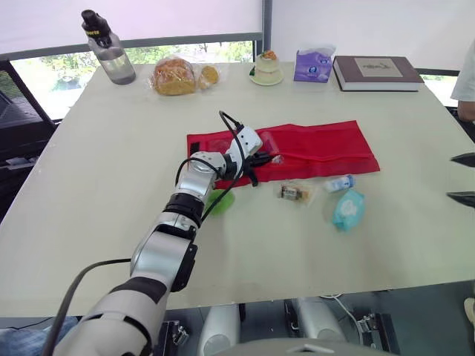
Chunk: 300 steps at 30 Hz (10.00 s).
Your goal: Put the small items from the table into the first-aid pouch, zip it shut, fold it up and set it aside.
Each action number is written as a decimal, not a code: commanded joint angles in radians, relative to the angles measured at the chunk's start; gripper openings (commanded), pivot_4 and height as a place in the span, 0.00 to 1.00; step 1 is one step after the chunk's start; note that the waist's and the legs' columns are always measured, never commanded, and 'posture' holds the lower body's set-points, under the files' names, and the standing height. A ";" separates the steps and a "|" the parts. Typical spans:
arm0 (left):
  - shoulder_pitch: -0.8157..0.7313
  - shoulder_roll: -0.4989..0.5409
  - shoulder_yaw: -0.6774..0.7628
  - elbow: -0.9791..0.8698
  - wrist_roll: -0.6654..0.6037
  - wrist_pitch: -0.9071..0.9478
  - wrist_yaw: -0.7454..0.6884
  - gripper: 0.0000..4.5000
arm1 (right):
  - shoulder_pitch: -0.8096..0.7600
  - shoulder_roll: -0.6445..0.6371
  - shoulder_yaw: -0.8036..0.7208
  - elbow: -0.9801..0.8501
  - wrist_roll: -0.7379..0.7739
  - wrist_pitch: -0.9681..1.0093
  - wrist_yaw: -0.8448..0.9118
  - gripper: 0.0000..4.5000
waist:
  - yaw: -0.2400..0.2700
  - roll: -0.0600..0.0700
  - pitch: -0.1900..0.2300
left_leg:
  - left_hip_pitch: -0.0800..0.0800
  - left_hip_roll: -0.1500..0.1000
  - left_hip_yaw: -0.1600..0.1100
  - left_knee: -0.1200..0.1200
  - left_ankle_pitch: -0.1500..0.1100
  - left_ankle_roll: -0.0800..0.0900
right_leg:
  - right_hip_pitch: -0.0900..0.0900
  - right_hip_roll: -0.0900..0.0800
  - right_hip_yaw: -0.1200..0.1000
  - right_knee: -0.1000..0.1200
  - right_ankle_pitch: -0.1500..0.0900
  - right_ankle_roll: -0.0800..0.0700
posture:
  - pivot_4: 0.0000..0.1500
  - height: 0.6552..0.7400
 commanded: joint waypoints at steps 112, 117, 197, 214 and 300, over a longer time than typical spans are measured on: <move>0.036 -0.023 0.001 -0.117 0.014 0.023 0.057 0.00 | -0.425 0.449 0.530 0.292 -0.382 -0.168 -0.284 0.01 | 0.005 0.002 0.001 | -0.005 0.000 -0.003 0.001 0.000 0.000 | -0.003 -0.001 -0.004 0.000 0.003 -0.005 | 1.00 1.00; 0.042 -0.023 0.002 -0.142 0.009 0.035 0.055 0.00 | -0.430 0.449 0.508 0.192 -0.377 0.050 -0.368 0.01 | 0.005 0.002 0.001 | -0.005 0.000 -0.003 0.001 0.000 0.000 | -0.003 -0.001 -0.004 0.000 0.003 -0.005 | 1.00 1.00; 0.186 -0.065 -0.026 -0.386 -0.041 0.189 0.021 0.00 | -0.175 0.893 0.476 -0.292 -0.400 0.411 -1.238 0.01 | 0.003 0.002 0.000 | -0.006 0.000 -0.004 0.000 0.000 0.000 | -0.003 0.000 -0.004 -0.001 0.002 -0.005 | 1.00 1.00; 0.165 -0.034 0.001 -0.330 -0.028 0.145 0.062 0.00 | -0.026 0.728 0.327 -0.636 -0.243 0.473 -1.060 0.01 | 0.005 0.002 0.000 | -0.006 0.000 -0.004 0.000 0.000 0.000 | -0.003 -0.001 -0.004 -0.001 0.002 -0.005 | 1.00 1.00; 0.072 0.015 0.016 -0.154 -0.004 0.047 0.038 0.00 | -0.288 0.489 0.550 -0.489 -0.353 0.686 -0.743 0.07 | 0.013 0.001 0.001 | -0.005 0.000 -0.005 0.001 0.000 0.000 | -0.001 0.000 -0.005 -0.001 0.002 -0.005 | 1.00 1.00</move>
